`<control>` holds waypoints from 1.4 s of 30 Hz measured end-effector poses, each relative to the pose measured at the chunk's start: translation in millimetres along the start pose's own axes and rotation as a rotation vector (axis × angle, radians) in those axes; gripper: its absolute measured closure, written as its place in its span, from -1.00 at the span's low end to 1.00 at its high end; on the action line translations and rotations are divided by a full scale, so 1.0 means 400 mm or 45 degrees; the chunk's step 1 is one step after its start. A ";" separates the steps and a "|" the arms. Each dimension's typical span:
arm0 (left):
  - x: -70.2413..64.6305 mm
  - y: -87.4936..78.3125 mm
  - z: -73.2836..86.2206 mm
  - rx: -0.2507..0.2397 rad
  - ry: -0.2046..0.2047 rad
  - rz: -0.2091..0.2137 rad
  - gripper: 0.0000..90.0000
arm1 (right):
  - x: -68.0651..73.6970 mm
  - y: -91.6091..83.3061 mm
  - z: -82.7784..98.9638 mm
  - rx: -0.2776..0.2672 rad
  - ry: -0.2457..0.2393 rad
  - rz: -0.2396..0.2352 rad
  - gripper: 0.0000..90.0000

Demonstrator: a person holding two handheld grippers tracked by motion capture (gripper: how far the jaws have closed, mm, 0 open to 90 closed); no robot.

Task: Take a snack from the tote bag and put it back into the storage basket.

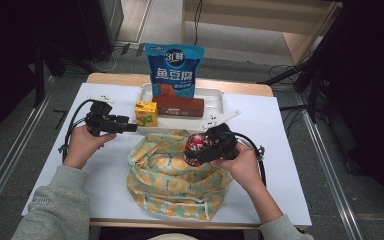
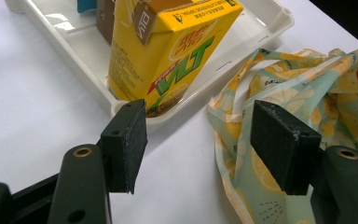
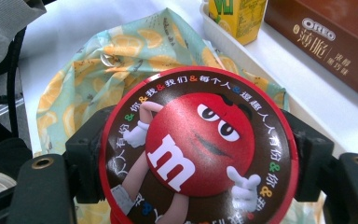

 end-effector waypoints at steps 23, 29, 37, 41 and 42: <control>-0.004 -0.003 0.003 0.013 0.018 0.001 -0.19 | -0.024 -0.044 -0.077 -0.048 -0.012 0.023 -0.44; -0.005 -0.007 0.003 0.005 0.022 0.006 -0.20 | -0.033 -0.057 -0.097 -0.071 -0.019 0.034 -0.44; -0.003 -0.012 0.009 0.002 0.016 0.013 -0.20 | -0.057 -0.066 -0.117 -0.087 -0.002 0.044 -0.44; 0.000 -0.017 0.013 -0.007 0.004 0.014 -0.20 | -0.072 -0.064 -0.122 -0.089 0.005 0.048 -0.44; 0.000 -0.017 0.014 -0.009 0.002 0.017 -0.20 | -0.078 -0.063 -0.122 -0.089 0.003 0.049 -0.44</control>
Point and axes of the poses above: each handheld gripper's, and its own axes: y roughly forward along the jaws, z roughly out of its underside, x roughly to its left, the point moved 3 cm from there along y, roughly forward along the jaws, and after that the axes turned 8 degrees about -z, right-handed, at the moved point
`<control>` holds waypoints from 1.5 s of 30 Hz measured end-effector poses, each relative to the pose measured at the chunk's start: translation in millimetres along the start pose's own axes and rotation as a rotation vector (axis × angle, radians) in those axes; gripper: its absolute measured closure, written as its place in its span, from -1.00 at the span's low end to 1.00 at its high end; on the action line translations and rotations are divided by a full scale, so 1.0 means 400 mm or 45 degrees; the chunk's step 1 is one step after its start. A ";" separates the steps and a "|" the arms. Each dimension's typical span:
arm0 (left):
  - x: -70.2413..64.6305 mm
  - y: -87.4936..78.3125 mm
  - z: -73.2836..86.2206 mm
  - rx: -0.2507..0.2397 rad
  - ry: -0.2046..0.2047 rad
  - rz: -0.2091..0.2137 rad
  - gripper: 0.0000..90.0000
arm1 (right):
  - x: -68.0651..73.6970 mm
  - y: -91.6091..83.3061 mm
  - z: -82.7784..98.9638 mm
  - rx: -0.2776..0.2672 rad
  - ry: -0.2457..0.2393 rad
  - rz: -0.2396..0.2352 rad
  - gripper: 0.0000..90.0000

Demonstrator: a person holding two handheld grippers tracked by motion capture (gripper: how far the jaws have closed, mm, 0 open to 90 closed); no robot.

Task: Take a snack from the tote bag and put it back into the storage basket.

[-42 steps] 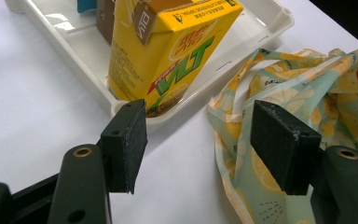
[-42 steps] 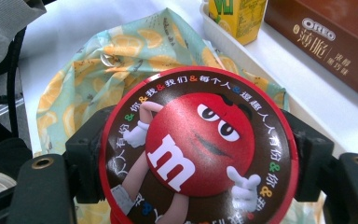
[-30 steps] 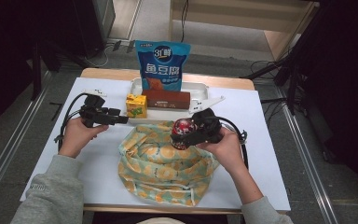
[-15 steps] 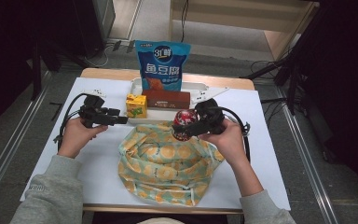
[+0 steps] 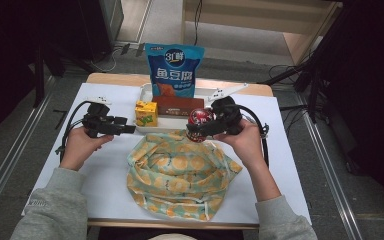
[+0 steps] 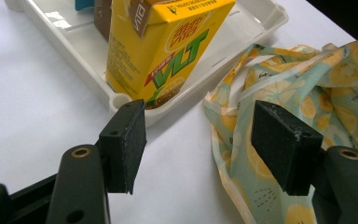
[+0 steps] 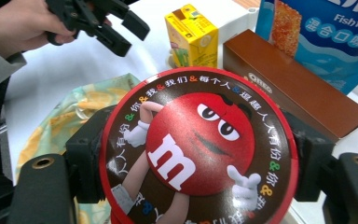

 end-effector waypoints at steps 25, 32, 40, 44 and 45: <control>0.004 -0.013 0.019 -0.004 0.006 -0.011 -0.20 | -0.091 0.027 -0.002 0.011 0.050 0.051 -0.44; 0.006 -0.012 0.020 -0.005 -0.002 -0.009 -0.20 | -0.104 0.039 -0.008 0.015 0.050 0.065 -0.44; 0.009 -0.013 0.022 -0.004 -0.007 -0.007 -0.20 | -0.130 0.046 -0.009 0.007 0.070 0.082 -0.44; 0.009 -0.014 0.022 -0.002 -0.005 -0.006 -0.20 | -0.145 0.053 -0.006 0.010 0.080 0.091 -0.44; 0.008 -0.013 0.022 -0.003 -0.006 -0.006 -0.20 | -0.149 0.055 -0.005 0.010 0.082 0.096 -0.44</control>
Point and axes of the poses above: each handheld gripper's, and its own axes: y roughly forward along the jaws, z roughly out of its underside, x roughly to its left, the point moved 3 cm from there along y, roughly forward along the jaws, and after that the axes turned 8 degrees about -z, right-handed, at the moved point
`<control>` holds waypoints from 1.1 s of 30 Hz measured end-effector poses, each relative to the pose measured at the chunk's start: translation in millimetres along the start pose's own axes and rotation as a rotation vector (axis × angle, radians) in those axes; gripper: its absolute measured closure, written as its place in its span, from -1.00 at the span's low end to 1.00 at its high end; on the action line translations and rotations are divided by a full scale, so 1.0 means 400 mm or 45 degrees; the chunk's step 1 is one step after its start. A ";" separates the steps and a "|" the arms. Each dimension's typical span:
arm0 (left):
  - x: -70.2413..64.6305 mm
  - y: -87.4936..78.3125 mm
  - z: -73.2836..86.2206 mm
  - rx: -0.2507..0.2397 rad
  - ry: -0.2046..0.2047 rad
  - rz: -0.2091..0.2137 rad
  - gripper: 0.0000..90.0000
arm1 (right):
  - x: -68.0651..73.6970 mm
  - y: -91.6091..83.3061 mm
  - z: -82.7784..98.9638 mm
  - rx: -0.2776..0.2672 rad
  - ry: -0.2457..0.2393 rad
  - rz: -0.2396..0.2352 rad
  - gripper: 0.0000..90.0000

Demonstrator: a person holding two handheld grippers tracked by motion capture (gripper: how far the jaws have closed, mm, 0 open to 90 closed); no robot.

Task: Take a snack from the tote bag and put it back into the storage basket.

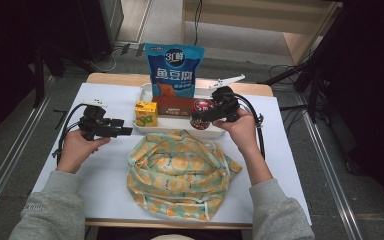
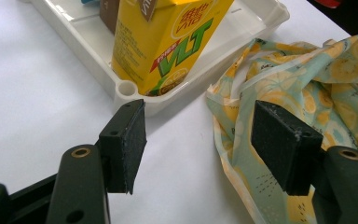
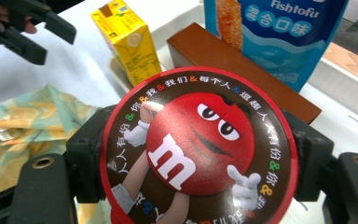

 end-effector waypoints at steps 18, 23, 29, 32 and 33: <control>0.004 0.001 0.003 0.000 -0.002 0.004 -0.20 | -0.064 0.044 0.023 0.032 0.037 0.059 -0.44; 0.001 0.003 0.004 0.006 0.006 0.007 -0.20 | -0.078 0.052 0.029 0.031 0.059 0.067 -0.44; 0.000 0.003 0.004 0.005 0.007 0.010 -0.20 | -0.095 0.061 0.038 0.028 0.079 0.079 -0.44; -0.001 0.003 0.003 0.005 0.013 0.009 -0.20 | -0.103 0.066 0.042 0.028 0.082 0.082 -0.44; -0.002 0.003 0.003 0.006 0.013 0.008 -0.20 | -0.103 0.067 0.043 0.033 0.091 0.086 -0.44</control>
Point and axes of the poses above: each handheld gripper's, and its own axes: y roughly forward along the jaws, z roughly out of its underside, x roughly to its left, the point moved 3 cm from there along y, roughly forward along the jaws, and after that the axes turned 8 degrees about -z, right-handed, at the moved point
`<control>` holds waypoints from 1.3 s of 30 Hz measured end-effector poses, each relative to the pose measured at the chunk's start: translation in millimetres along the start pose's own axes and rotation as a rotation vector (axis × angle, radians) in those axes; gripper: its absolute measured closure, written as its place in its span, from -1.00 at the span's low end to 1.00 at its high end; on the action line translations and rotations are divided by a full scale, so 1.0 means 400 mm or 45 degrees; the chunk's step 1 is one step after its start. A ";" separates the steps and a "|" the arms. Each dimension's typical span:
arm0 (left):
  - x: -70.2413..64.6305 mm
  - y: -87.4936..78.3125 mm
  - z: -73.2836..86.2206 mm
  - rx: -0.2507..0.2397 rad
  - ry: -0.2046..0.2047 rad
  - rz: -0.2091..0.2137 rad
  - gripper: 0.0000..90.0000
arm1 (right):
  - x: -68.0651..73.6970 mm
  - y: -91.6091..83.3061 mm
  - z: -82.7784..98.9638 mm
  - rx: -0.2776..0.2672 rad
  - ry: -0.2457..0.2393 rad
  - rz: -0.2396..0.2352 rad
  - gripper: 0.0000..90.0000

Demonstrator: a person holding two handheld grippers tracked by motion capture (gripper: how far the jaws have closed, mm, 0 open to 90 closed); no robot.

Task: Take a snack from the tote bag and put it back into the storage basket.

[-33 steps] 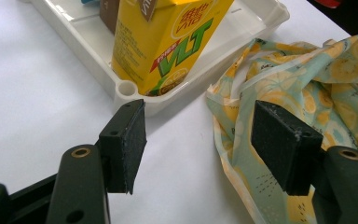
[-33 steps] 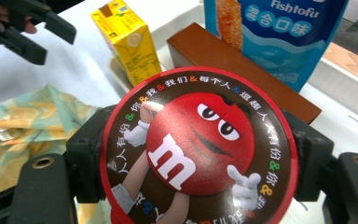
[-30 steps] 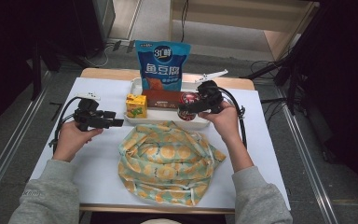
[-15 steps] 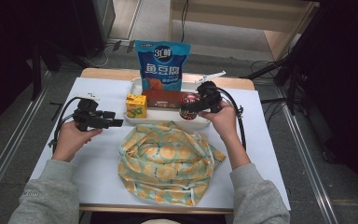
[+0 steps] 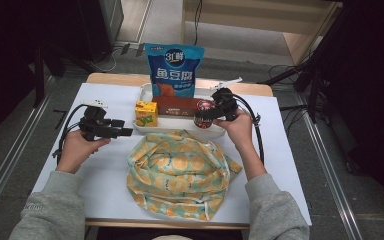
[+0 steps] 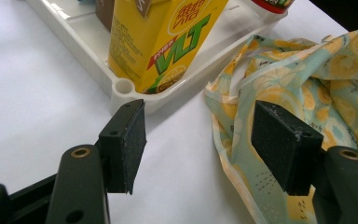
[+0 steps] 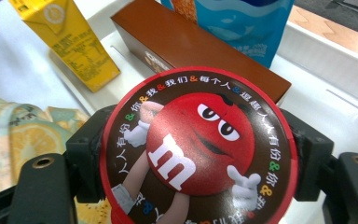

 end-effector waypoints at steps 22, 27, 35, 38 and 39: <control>-0.007 0.006 0.000 0.019 0.024 0.004 -0.20 | -0.039 0.031 0.022 0.005 0.036 0.052 -0.44; -0.007 0.009 0.001 0.019 0.023 0.008 -0.20 | -0.046 0.045 0.031 0.015 0.045 0.058 -0.44; -0.010 0.011 0.001 0.025 0.029 0.009 -0.20 | -0.053 0.056 0.041 0.017 0.068 0.072 -0.44; -0.011 0.011 0.001 0.024 0.028 0.011 -0.21 | -0.054 0.058 0.044 0.016 0.067 0.068 -0.44; -0.012 0.011 0.001 0.025 0.027 0.012 -0.21 | -0.055 0.059 0.045 0.018 0.058 0.064 -0.44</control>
Point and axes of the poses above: each handheld gripper's, and its own axes: y roughly forward along the jaws, z roughly out of its underside, x roughly to its left, the point moved 3 cm from there along y, roughly forward along the jaws, and after that the axes turned 8 degrees about -z, right-handed, at the moved point
